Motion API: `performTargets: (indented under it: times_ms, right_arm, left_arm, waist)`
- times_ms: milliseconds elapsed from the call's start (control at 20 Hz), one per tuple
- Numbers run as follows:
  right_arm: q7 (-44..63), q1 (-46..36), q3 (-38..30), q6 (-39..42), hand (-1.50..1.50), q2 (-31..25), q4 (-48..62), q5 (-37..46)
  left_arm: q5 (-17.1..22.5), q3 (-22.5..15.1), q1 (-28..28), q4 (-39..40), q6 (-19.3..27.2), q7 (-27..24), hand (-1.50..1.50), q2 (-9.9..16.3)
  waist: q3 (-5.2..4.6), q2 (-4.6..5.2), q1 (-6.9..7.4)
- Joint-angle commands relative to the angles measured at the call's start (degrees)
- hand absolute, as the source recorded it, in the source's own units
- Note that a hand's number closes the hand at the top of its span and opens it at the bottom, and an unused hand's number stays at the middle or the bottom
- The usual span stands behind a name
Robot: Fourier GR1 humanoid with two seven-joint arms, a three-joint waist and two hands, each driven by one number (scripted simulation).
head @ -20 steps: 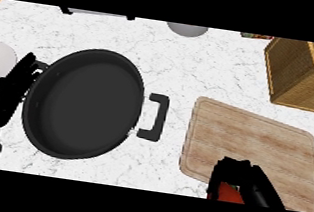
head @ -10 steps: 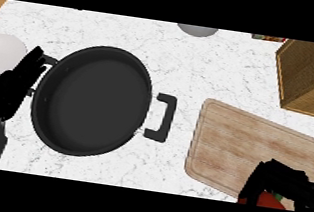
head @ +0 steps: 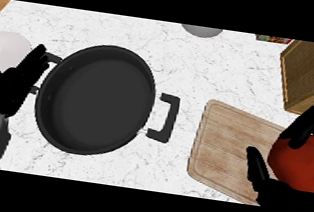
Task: Pick the bell pepper from the cutting board and place it in the basket
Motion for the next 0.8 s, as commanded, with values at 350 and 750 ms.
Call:
performTargets:
  times_ms: [350, 750]
  right_arm:
    - [-3.2, -16.2, -17.1, 1.2, 1.5, -12.7, 19.0, -0.6]
    - [-18.3, -11.7, -22.2, -2.5, 1.5, -16.5, 31.4, -1.7]
  left_arm:
    - [-1.3, 0.5, -0.8, 0.9, 0.1, -0.3, 0.0, -0.8]
    - [-0.9, 1.9, -1.4, 3.3, -2.0, -2.7, 0.0, -1.4]
  waist:
    - [0.13, 0.24, 0.21]
    - [0.14, 0.16, -0.04]
